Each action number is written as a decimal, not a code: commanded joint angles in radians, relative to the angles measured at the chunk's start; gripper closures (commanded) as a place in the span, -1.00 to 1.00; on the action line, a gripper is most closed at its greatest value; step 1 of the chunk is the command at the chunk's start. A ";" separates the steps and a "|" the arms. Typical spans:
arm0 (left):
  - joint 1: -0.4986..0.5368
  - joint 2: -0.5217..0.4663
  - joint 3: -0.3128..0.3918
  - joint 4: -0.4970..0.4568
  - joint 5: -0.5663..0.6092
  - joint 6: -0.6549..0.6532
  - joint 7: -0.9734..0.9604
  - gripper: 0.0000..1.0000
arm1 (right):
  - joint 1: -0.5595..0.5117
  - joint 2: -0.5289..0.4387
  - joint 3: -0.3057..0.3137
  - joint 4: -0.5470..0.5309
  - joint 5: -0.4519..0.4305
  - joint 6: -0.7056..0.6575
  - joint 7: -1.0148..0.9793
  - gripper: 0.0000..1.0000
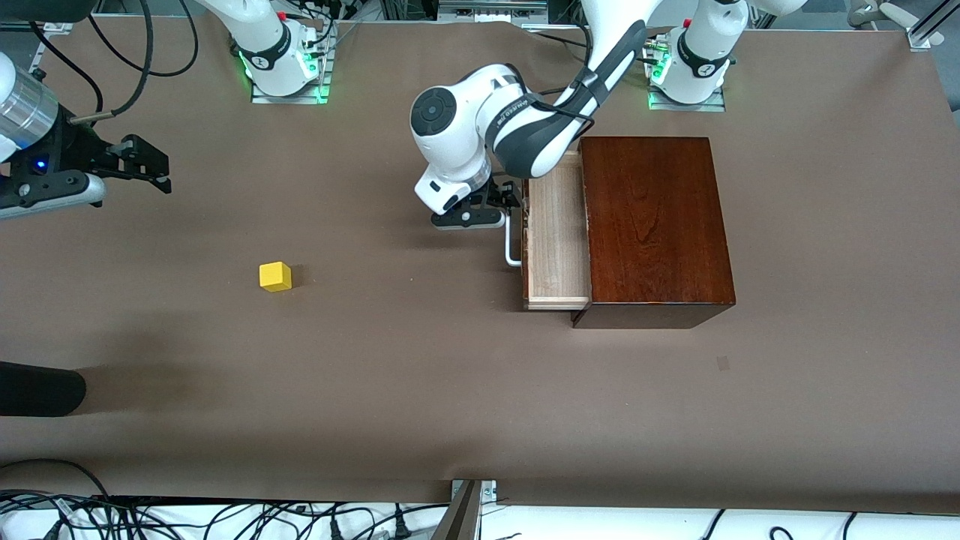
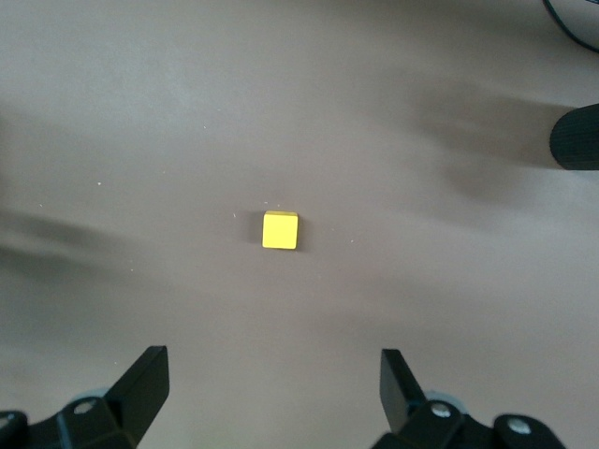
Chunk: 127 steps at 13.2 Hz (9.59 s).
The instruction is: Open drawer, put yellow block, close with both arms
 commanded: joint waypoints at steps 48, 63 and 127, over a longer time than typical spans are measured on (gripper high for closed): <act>0.714 -0.701 0.128 -0.294 -0.104 -0.158 0.950 -1.00 | -0.016 0.349 0.109 -0.307 0.076 0.681 -0.071 1.00; 0.717 -0.698 0.130 -0.292 -0.140 -0.160 0.964 -1.00 | 0.387 0.498 0.342 0.290 -0.062 0.323 -0.233 1.00; 0.442 -0.514 0.055 -0.234 -0.330 -0.280 1.450 -1.00 | 0.120 -0.026 -0.155 -0.041 0.094 0.036 -0.044 -1.00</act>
